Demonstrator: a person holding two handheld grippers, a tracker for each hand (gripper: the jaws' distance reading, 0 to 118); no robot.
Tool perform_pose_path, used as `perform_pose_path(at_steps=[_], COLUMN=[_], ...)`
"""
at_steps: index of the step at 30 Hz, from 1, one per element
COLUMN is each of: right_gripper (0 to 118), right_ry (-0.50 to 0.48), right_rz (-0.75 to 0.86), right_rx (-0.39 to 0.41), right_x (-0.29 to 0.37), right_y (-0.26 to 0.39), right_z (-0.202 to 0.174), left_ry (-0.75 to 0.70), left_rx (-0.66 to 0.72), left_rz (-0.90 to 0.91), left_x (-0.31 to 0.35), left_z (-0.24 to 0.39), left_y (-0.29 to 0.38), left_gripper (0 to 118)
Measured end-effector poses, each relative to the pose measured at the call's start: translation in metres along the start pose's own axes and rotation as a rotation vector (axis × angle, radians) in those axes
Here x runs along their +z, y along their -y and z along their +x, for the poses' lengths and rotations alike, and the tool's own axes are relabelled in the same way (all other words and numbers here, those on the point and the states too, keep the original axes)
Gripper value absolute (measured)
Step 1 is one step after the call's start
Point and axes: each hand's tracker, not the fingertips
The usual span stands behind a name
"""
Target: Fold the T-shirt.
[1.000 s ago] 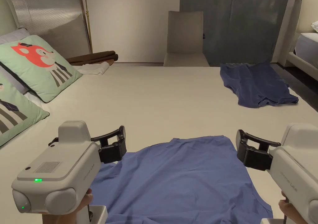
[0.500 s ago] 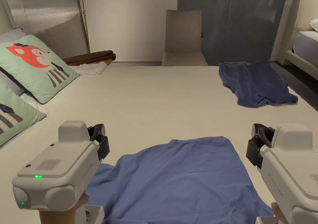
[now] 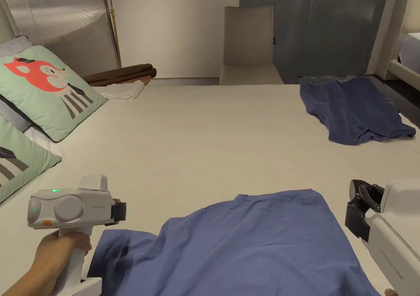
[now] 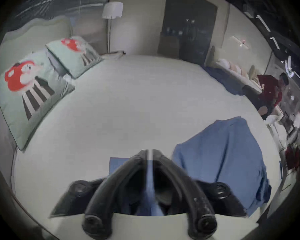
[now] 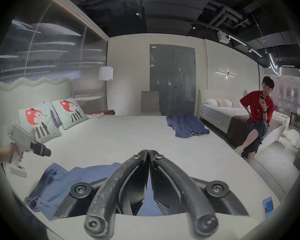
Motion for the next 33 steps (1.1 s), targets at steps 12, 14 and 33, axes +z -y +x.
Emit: perform_pose_path(at_steps=[12,14,33], right_gripper=[0,0,106], right_ry=[0.014,0.006,0.04], right_rz=[-0.147,-0.181,-0.675], right_rx=[-0.002,-0.019,-0.083], right_x=[-0.047,-0.055,-0.309], right_y=[0.031,0.036,0.061], right_z=[0.014,0.019,0.04], left_ry=[-0.092,-0.145,0.039], left_rx=[-0.001,-0.063,-0.067], left_rz=[-0.175,-0.108,0.243], left_x=[-0.094,-0.09,0.023], left_z=[-0.026,-0.017,0.007], left_y=[0.028,0.033,0.025], left_gripper=[52,39,1])
